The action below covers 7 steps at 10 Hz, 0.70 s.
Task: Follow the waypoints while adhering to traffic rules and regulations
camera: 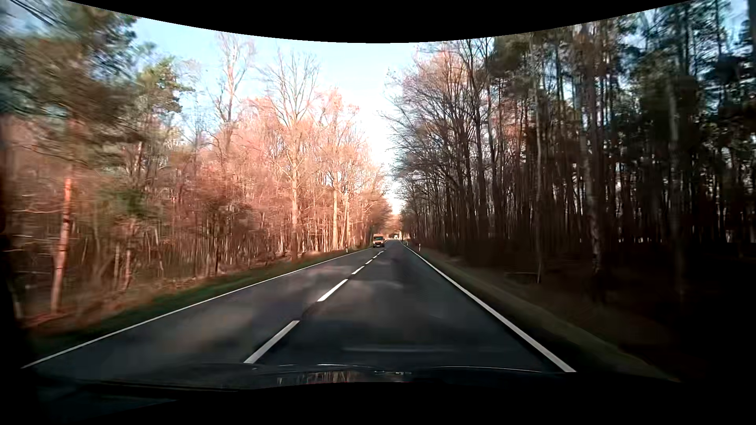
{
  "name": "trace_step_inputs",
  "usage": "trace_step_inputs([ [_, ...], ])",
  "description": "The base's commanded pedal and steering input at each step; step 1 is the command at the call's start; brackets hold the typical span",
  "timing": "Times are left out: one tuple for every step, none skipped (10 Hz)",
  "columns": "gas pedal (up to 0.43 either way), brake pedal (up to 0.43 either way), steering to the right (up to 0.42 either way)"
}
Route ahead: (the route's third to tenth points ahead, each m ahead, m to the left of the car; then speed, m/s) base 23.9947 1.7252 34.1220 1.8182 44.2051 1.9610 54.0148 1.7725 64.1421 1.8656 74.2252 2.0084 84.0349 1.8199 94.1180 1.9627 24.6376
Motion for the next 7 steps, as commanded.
trace_step_inputs([
  [0.157,0.0,-0.001],
  [0.157,0.0,-0.001],
  [0.157,0.0,-0.001],
  [0.157,0.0,-0.002],
  [0.157,0.0,-0.002],
  [0.157,0.0,-0.002],
  [0.157,0.0,-0.002],
])
